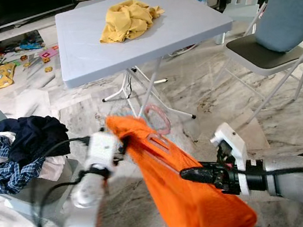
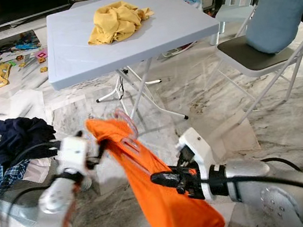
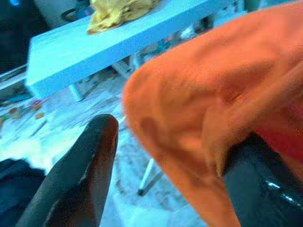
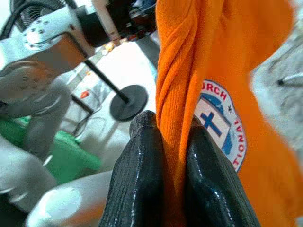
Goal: Hang hanger
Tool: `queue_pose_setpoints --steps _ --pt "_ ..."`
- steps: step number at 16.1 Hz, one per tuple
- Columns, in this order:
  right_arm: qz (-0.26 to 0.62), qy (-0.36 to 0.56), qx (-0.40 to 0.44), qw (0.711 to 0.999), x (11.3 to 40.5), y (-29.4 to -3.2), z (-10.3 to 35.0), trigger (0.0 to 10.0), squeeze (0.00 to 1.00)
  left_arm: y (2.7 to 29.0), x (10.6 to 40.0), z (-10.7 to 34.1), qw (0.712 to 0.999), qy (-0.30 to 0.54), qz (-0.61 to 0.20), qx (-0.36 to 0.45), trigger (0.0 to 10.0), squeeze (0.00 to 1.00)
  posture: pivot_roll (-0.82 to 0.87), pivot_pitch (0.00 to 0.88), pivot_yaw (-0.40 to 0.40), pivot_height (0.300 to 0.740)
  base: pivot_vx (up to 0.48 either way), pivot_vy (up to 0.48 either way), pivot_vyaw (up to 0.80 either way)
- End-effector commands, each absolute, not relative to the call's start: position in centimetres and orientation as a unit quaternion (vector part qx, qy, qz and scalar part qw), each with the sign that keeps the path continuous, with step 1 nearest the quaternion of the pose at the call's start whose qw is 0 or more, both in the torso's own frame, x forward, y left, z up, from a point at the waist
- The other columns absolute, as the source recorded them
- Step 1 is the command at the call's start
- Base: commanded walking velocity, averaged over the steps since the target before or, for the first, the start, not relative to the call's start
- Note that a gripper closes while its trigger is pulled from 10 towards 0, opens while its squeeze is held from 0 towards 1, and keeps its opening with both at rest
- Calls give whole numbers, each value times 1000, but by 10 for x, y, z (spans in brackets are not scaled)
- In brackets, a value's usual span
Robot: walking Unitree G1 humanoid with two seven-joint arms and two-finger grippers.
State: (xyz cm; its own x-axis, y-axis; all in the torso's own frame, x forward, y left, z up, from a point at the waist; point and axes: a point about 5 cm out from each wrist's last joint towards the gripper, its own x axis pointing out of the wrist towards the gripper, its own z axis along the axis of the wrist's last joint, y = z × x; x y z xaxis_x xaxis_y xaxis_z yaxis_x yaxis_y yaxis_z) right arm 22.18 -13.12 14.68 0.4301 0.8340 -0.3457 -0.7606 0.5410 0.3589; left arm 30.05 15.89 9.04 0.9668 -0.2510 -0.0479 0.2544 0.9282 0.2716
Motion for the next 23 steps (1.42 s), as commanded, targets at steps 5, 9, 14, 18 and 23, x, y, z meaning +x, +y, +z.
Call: queue_pose_setpoints --steps 5,9,14,18,23 --pt "451 195 39 870 225 -148 147 10000 0 188 299 89 984 23 -88 153 0 0 -156 32 39 740 0 0 0" --pt "451 208 -11 868 217 -176 144 10000 0 199 303 95 984 20 -77 162 0 0 -158 30 46 740 0 0 0" --pt "507 255 -145 810 198 -231 151 10000 0 207 306 99 983 20 -69 169 0 0 -162 31 54 740 0 0 0" --pt "536 259 -210 775 193 -268 178 10000 0 211 306 99 983 29 -65 169 0 0 -172 33 57 740 0 0 0" --pt "541 181 -201 796 206 -276 219 10000 0 199 304 87 981 62 -110 145 0 0 -178 35 67 740 0 0 0"
